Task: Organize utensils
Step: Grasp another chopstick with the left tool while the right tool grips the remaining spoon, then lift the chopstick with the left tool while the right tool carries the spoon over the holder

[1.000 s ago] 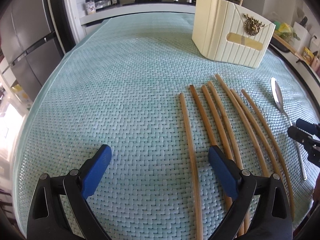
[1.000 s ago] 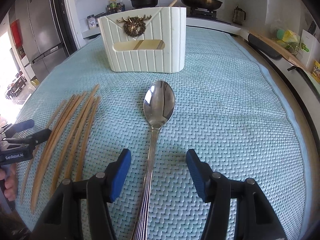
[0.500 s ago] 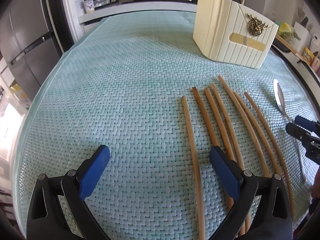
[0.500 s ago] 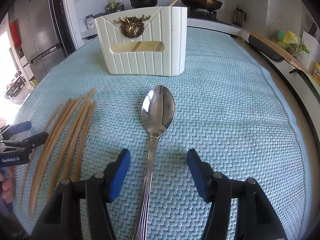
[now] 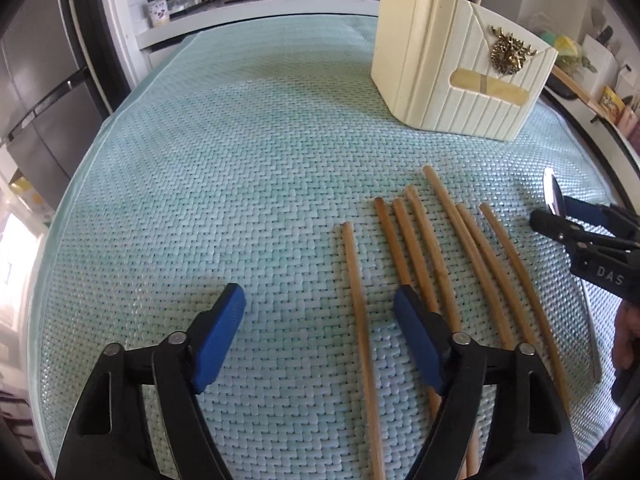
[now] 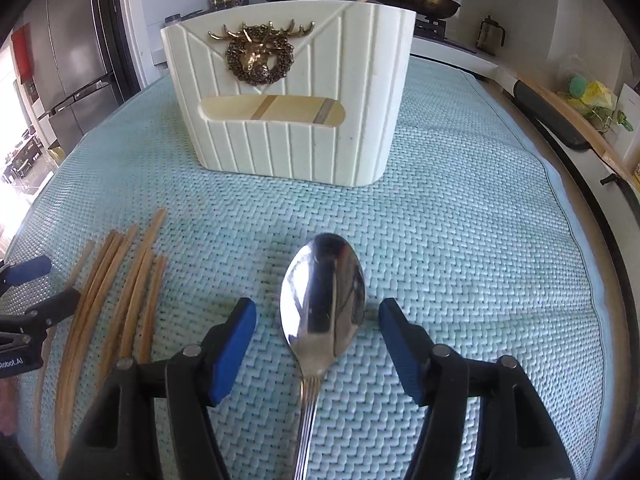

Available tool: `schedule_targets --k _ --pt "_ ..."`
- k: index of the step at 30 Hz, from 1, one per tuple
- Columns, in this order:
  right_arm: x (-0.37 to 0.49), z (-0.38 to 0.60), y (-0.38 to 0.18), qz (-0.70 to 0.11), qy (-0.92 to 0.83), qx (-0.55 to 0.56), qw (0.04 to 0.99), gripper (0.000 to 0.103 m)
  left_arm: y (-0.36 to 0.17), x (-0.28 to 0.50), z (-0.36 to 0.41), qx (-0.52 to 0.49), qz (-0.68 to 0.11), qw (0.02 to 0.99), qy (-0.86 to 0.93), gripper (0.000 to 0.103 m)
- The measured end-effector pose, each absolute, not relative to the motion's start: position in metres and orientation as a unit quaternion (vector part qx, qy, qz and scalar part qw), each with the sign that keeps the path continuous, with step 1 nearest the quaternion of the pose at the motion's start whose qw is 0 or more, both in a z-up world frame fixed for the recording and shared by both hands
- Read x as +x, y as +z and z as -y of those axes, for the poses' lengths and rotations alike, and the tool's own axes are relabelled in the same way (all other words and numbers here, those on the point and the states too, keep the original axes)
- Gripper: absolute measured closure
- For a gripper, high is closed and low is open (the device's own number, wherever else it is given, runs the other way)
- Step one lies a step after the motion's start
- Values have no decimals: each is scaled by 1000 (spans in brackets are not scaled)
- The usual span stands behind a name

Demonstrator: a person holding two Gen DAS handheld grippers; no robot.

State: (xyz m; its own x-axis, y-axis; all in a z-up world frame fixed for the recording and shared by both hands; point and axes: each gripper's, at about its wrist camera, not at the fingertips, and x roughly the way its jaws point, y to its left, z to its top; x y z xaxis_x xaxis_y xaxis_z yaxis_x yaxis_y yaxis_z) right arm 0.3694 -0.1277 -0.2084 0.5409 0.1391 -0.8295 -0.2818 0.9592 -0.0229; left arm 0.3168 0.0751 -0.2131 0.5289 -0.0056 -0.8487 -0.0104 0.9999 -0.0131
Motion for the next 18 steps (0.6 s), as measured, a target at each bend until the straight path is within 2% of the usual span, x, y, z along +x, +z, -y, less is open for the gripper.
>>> schedule_targets --k 2,3,4,6,8,14,18 --pt "376 124 -209 -462 119 -76 876 45 -213 321 -70 -3 -487 873 -6 39" --pt "379 123 -208 -460 118 -79 877 57 -212 323 -69 -2 -487 873 -9 47" --pt "383 124 -208 -459 122 -78 876 62 -211 325 -67 -1 -487 873 -15 53" --pt "390 126 -208 -464 124 -72 874 62 -209 327 -64 3 -487 873 -20 88" --pt "395 132 -207 -464 135 -60 874 62 -210 329 -65 -8 -488 872 -29 98" --pt "387 160 -180 -426 172 -10 888 62 -202 326 -71 -25 -469 883 -25 100" --pt "365 172 -146 -384 199 -1 902 62 -172 315 -79 -35 -431 901 -31 100"
